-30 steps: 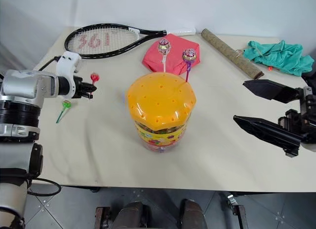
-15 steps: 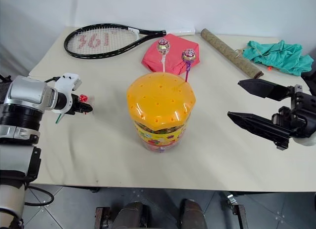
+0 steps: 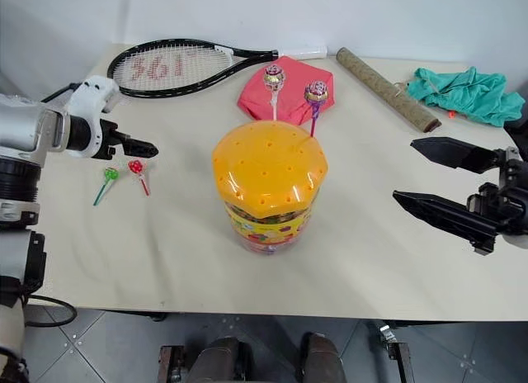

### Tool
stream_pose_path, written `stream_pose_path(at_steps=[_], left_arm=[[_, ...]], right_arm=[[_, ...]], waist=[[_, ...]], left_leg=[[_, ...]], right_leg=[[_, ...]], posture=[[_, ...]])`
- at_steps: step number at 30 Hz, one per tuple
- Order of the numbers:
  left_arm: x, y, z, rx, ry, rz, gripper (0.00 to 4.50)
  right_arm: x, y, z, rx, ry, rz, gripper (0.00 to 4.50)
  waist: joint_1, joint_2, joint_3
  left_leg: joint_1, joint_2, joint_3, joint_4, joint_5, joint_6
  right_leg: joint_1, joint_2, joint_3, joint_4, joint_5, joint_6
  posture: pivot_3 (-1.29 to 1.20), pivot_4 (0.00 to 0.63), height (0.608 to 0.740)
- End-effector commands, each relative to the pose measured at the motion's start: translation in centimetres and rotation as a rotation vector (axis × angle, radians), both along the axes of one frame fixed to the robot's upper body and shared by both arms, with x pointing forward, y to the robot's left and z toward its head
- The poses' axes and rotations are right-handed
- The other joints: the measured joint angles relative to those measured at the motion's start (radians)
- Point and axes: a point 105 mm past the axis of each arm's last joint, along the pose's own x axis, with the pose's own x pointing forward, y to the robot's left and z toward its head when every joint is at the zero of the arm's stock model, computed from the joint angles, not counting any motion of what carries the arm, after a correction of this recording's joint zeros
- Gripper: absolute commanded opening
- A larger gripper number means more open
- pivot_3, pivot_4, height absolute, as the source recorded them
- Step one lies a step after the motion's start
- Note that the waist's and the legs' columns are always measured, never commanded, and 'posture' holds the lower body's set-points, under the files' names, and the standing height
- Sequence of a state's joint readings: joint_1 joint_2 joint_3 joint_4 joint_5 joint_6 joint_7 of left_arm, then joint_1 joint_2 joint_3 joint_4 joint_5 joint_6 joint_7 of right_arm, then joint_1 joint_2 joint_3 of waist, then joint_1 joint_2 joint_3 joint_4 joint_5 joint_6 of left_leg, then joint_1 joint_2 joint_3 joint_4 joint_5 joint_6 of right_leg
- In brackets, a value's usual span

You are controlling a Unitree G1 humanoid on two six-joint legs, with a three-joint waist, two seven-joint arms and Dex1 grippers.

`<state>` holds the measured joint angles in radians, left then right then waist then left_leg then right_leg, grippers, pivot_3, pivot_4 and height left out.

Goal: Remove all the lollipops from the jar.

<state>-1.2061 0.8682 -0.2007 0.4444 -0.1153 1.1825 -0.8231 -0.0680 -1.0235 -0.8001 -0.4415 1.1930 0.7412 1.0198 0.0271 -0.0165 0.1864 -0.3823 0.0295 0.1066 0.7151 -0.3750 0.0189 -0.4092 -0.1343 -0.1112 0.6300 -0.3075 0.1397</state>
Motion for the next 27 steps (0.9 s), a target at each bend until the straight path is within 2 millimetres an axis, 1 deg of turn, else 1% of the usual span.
stream_pose_path(at_steps=[1, 3, 6, 9, 13, 15, 19, 24, 27], left_arm=[[-0.3, -1.6, 3.8, -0.013, -0.190, -0.183, 4.48], [-0.1, -2.3, 4.7, -0.039, -0.258, -0.248, 4.48], [-0.3, -4.4, 6.2, -0.101, -0.376, -0.406, 4.48], [-1.1, -6.9, 8.1, -0.198, -0.520, -0.601, 4.48], [-2.3, -9.8, 9.7, -0.346, -0.676, -0.832, 4.48], [-3.2, -11.1, 9.7, -0.394, -0.713, -0.966, 4.48], [-4.7, -13.4, 9.3, -0.487, -0.704, -1.184, 4.48], [-4.2, -16.3, 8.2, -0.516, -0.622, -1.278, 4.48], [-4.0, -17.7, 8.1, -0.544, -0.601, -1.319, 4.48]], right_arm=[[-0.8, -0.9, 1.0, -0.032, -0.061, -0.049, 4.50], [-0.8, -1.2, 1.1, -0.035, -0.069, -0.067, 4.50], [-0.9, -1.4, 1.2, -0.041, -0.083, -0.084, 4.50], [-1.1, -1.6, 1.3, -0.043, -0.094, -0.101, 4.50], [-1.2, -1.7, 1.4, -0.042, -0.110, -0.119, 4.50], [-1.3, -1.7, 1.4, -0.043, -0.115, -0.126, 4.50], [-1.4, -1.7, 1.4, -0.039, -0.124, -0.139, 4.50], [-1.5, -1.7, 1.3, -0.036, -0.133, -0.155, 4.50], [-1.6, -1.6, 1.3, -0.028, -0.134, -0.166, 4.50]], waist=[[0.001, 0.000, 0.000], [0.000, 0.000, 0.000], [0.002, 0.000, 0.000], [0.004, 0.000, 0.000], [0.002, 0.000, 0.000], [0.001, 0.000, 0.000], [-0.001, 0.000, 0.000], [0.002, 0.000, 0.000], [0.002, 0.000, 0.000]], left_leg=[[0.000, 0.000, 0.000, 0.000, 0.000, 0.000], [-0.001, 0.000, 0.000, 0.001, 0.000, 0.000], [-0.001, 0.000, 0.000, 0.001, 0.000, 0.000], [-0.003, 0.000, -0.002, 0.003, 0.000, 0.000], [-0.003, 0.000, -0.002, 0.003, 0.000, 0.000], [-0.004, 0.000, -0.002, 0.003, 0.000, 0.000], [-0.004, 0.000, -0.002, 0.003, 0.000, 0.000], [-0.004, 0.000, -0.003, 0.004, 0.000, 0.000], [-0.004, -0.001, -0.003, 0.003, 0.000, 0.000]], right_leg=[[0.000, 0.000, 0.000, 0.000, 0.000, 0.000], [0.000, 0.000, 0.000, 0.000, 0.000, 0.000], [0.000, 0.000, 0.000, 0.000, 0.000, 0.000], [0.000, 0.000, -0.002, 0.000, 0.000, 0.000], [0.000, -0.001, -0.003, 0.000, 0.000, 0.000], [0.000, -0.001, -0.003, 0.000, 0.000, 0.000], [0.000, 0.000, -0.003, 0.000, 0.000, 0.000], [0.000, -0.001, -0.004, 0.000, 0.000, 0.000], [0.000, -0.001, -0.004, 0.000, 0.000, 0.000]], posture=[[0.00, 0.150, 0.740], [0.00, 0.150, 0.740], [0.00, 0.150, 0.740], [0.00, 0.150, 0.740], [0.00, 0.150, 0.740], [0.00, 0.150, 0.740], [0.00, 0.150, 0.740], [0.00, 0.150, 0.740], [0.00, 0.150, 0.740]])
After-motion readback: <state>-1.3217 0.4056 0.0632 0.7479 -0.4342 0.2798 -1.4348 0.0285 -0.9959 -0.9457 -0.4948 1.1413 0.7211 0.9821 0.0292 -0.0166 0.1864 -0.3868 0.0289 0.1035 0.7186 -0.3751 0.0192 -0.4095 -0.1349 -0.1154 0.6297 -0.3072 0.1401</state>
